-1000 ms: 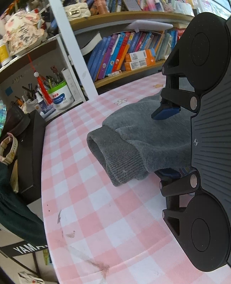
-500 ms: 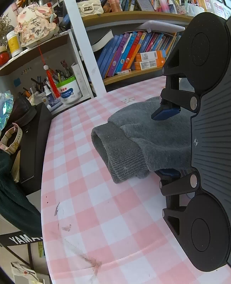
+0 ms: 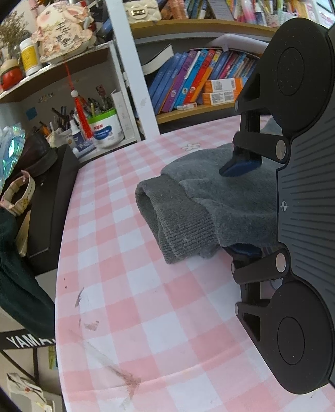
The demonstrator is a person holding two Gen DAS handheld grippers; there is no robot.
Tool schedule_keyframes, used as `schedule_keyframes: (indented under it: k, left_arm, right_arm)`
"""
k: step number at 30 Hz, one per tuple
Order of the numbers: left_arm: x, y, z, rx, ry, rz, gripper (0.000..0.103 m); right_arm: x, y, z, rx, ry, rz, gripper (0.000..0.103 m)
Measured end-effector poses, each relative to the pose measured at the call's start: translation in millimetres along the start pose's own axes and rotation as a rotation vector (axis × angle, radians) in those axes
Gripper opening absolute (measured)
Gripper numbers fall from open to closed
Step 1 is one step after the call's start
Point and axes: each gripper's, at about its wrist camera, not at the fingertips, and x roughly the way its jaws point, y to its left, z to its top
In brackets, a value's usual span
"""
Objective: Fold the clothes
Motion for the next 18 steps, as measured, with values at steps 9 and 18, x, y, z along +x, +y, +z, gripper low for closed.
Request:
schedule_keyframes:
  k: [9, 18]
  left_arm:
    - [-6, -12, 0, 0.079, -0.015, -0.018, 0.013]
    - [-35, -103, -28, 0.608, -0.045, -0.163, 0.013]
  right_arm:
    - [-15, -22, -10, 0.119, -0.065, 0.07, 0.08]
    - [-77, -89, -70, 0.572, -0.197, 0.025, 0.081]
